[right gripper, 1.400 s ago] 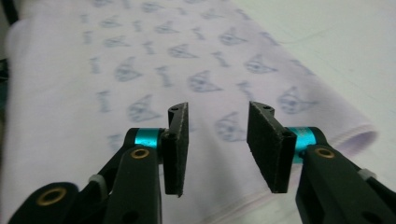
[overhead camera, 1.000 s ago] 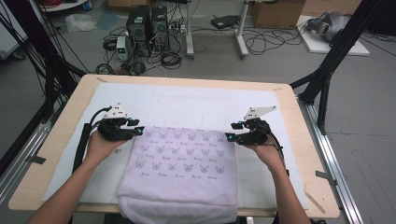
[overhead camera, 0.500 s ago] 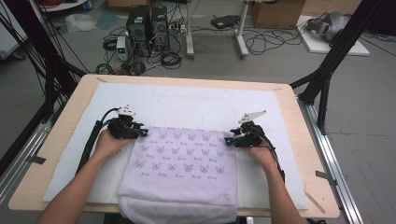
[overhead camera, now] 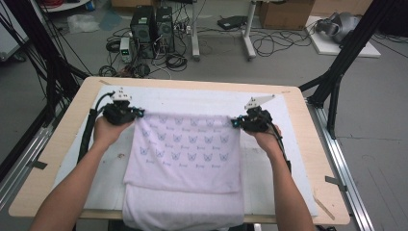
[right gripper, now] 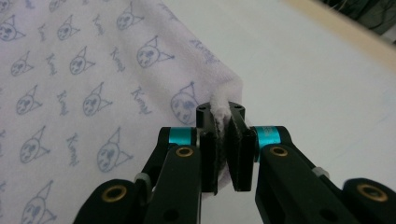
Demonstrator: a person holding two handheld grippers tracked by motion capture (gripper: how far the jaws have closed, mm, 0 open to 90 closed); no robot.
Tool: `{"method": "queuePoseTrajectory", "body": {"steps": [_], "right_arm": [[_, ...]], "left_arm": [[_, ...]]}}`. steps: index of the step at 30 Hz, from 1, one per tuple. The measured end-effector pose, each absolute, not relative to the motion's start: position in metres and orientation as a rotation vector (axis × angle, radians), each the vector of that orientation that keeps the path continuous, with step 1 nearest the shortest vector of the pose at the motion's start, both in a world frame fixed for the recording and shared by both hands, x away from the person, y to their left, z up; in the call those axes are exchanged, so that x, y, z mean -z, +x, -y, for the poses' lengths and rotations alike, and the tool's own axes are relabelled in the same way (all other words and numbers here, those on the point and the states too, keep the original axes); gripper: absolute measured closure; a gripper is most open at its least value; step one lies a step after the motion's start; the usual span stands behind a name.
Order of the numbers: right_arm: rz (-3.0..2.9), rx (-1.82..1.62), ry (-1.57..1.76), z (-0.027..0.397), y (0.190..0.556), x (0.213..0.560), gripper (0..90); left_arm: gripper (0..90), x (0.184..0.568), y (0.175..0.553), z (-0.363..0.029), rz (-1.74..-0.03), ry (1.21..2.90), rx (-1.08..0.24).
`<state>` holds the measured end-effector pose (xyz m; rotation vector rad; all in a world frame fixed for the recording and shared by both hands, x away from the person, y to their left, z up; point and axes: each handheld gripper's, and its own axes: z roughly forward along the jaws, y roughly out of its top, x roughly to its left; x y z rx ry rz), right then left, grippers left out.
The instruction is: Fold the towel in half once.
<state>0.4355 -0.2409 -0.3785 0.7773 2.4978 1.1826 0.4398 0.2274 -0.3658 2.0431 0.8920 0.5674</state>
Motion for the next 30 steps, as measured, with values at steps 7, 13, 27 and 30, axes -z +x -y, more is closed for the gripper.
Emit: {"method": "queuePoseTrajectory", "body": {"steps": [7,13,27,30], "right_arm": [[-2.394,-1.159,0.755,0.237,0.473,0.309,84.2],[-2.364,-1.155,0.945,0.245,0.487,0.326,52.6],[-2.515,-1.162,0.927,0.246,0.421,0.409,47.8],[-2.527,-1.184,0.890,0.245,0.407,0.414,50.2]], "left_arm": [[85.7,0.301,0.467,-0.225,-0.861,1.973,-0.703],[61.7,0.329,0.473,-0.231,-0.963,2.024,-0.699],[55.2,0.409,0.411,-0.250,-0.889,2.062,-0.478],[56.4,0.416,0.395,-0.250,-0.843,2.079,-0.448]]}}
